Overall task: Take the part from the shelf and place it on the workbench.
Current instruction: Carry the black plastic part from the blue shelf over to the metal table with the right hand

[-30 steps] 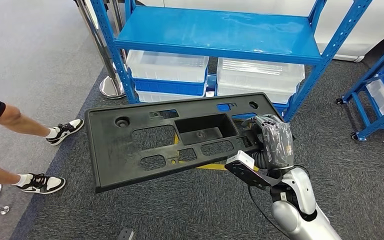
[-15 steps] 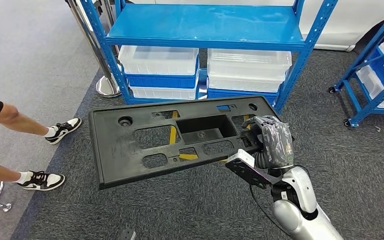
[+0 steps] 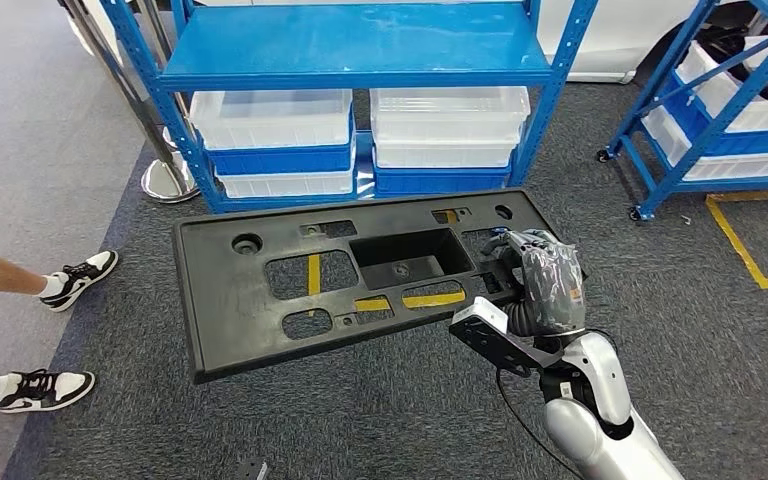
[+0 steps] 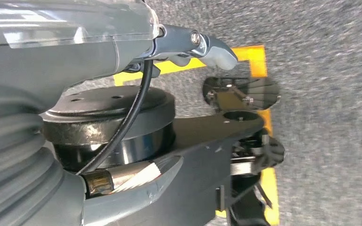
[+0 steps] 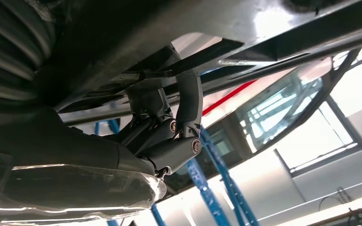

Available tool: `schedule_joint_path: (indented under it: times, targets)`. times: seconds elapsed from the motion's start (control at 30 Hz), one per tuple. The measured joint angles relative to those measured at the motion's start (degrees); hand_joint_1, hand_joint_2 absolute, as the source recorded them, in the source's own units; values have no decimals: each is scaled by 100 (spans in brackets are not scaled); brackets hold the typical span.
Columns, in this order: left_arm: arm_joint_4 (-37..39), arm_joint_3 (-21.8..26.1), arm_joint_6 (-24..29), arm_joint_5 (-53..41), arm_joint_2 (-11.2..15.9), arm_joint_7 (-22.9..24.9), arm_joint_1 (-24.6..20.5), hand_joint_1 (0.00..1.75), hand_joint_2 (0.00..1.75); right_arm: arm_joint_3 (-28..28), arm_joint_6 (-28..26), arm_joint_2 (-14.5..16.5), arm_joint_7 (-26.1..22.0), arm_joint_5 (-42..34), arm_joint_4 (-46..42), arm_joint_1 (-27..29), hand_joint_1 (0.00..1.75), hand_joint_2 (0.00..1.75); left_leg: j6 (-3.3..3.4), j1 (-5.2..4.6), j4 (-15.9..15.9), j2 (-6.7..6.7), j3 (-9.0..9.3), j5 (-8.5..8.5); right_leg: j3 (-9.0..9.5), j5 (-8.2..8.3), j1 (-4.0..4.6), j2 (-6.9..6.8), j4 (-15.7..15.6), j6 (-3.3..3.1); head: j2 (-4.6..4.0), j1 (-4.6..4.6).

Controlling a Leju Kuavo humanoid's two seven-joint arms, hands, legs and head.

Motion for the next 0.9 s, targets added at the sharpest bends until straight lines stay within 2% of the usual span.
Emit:
schedule_joint_path:
  times: [0.03,0.07,0.1,0.17,0.23,0.27,0.33,0.37,0.4,0.43,0.47,0.5,0.53,0.57,0.6,0.63,0.7,0.73,0.77,0.8,0.83,0.87,0.9]
  targets:
    - [1,-4,3,10,-1,3,6,0,175,1,5,3,2,-1,3,1,175,175,0,-5,26,81,-32,0,-107,-117,-9,-42,289,22,0,1]
    - [2,-5,10,20,-1,7,10,0,175,1,13,5,4,-1,4,4,175,175,-2,-7,59,161,-65,-2,-133,-134,-20,-69,421,42,0,1]
    - [3,-6,17,31,-2,8,9,0,175,1,21,6,8,-1,6,6,175,175,-8,-6,96,238,-96,-7,-50,-52,-33,-97,336,60,0,2]
    - [3,-7,25,52,-4,7,5,0,175,1,33,6,14,0,7,2,175,175,-43,-4,186,369,-151,-32,348,203,-40,-255,-311,69,0,2]
    - [4,-7,24,64,-1,-3,5,0,175,1,38,8,19,4,5,-8,175,175,-105,-31,267,467,-186,-64,611,325,-10,-433,-812,7,0,-1]
    - [4,-8,24,69,1,-7,6,0,175,1,40,9,24,13,4,-17,175,175,-138,-48,285,511,-190,-69,621,316,10,-462,-870,-42,0,-2]
    - [5,-9,29,74,4,-10,3,0,175,1,51,9,42,53,2,-32,175,175,-202,-56,283,604,-181,-61,584,365,17,-347,-861,-134,0,-5]
    - [5,-9,33,78,4,-10,-1,0,175,1,56,8,52,78,2,-38,175,175,-238,-42,304,578,-183,-89,572,393,9,-293,-876,-178,0,-5]
    - [5,-9,37,80,5,-10,-4,0,175,0,60,8,62,98,2,-49,175,175,-270,-26,390,480,-215,-176,560,423,-1,-240,-894,-225,0,-6]
    - [6,-9,38,87,5,-10,-3,0,175,-1,62,8,70,113,3,-63,175,175,-296,-13,590,334,-295,-335,545,455,-11,-189,-909,-269,0,-7]
    - [9,-9,38,97,7,-10,1,0,175,-1,63,7,74,122,5,-76,175,175,-313,-1,913,168,-426,-550,519,482,-11,-133,-914,-300,0,-8]
    - [14,-9,37,109,8,-14,8,0,175,-2,63,7,78,128,12,-88,175,175,-318,-1,1303,64,-587,-768,486,508,-4,-67,-912,-321,0,-8]
    - [21,-9,36,121,8,-17,13,0,175,-2,63,7,78,135,22,-92,175,175,-318,-2,1656,19,-728,-924,452,531,8,6,-908,-331,0,-9]
    - [27,-9,34,129,9,-23,16,0,175,-2,62,6,78,142,36,-92,175,175,-309,-3,1858,3,-801,-978,420,554,20,82,-901,-332,0,-9]
    - [31,-9,33,137,10,-29,17,0,175,-2,61,6,78,151,51,-93,175,175,-290,-5,1833,-7,-762,-911,393,574,30,162,-893,-327,0,-9]
    - [34,-9,32,143,10,-34,16,0,175,-2,61,6,78,160,62,-93,175,175,-259,-8,1579,-44,-612,-750,373,593,37,243,-885,-318,0,-9]
    - [46,-9,34,151,19,-39,16,0,175,-2,60,6,77,176,73,-103,175,175,-160,-9,788,-311,-183,-425,347,631,42,391,-876,-288,0,-6]
    - [54,-10,33,152,26,-41,17,0,175,-2,59,8,76,180,77,-113,175,175,-122,-12,486,-444,-29,-343,332,654,34,456,-876,-260,0,-7]
    - [62,-11,33,152,32,-42,17,0,175,-2,58,9,76,182,82,-123,175,175,-96,-20,319,-536,47,-322,316,680,18,518,-881,-226,0,-5]
    - [68,-12,32,154,37,-42,17,0,175,-2,58,10,75,184,88,-130,175,175,-84,-30,271,-536,66,-330,301,709,3,584,-896,-180,0,-6]
    - [68,-13,30,159,37,-43,14,0,175,-2,58,10,75,184,93,-133,175,175,-74,-40,235,-476,81,-302,286,744,-9,657,-925,-129,0,-7]
    - [69,-13,32,169,34,-44,7,0,175,-4,58,4,75,187,96,-131,175,175,-58,-32,190,-398,97,-258,271,761,-11,650,-931,-95,0,-5]
    - [69,-12,34,181,32,-56,3,0,175,-5,60,-2,75,191,99,-139,175,175,-36,-20,135,-318,112,-209,233,723,6,549,-885,-72,0,3]
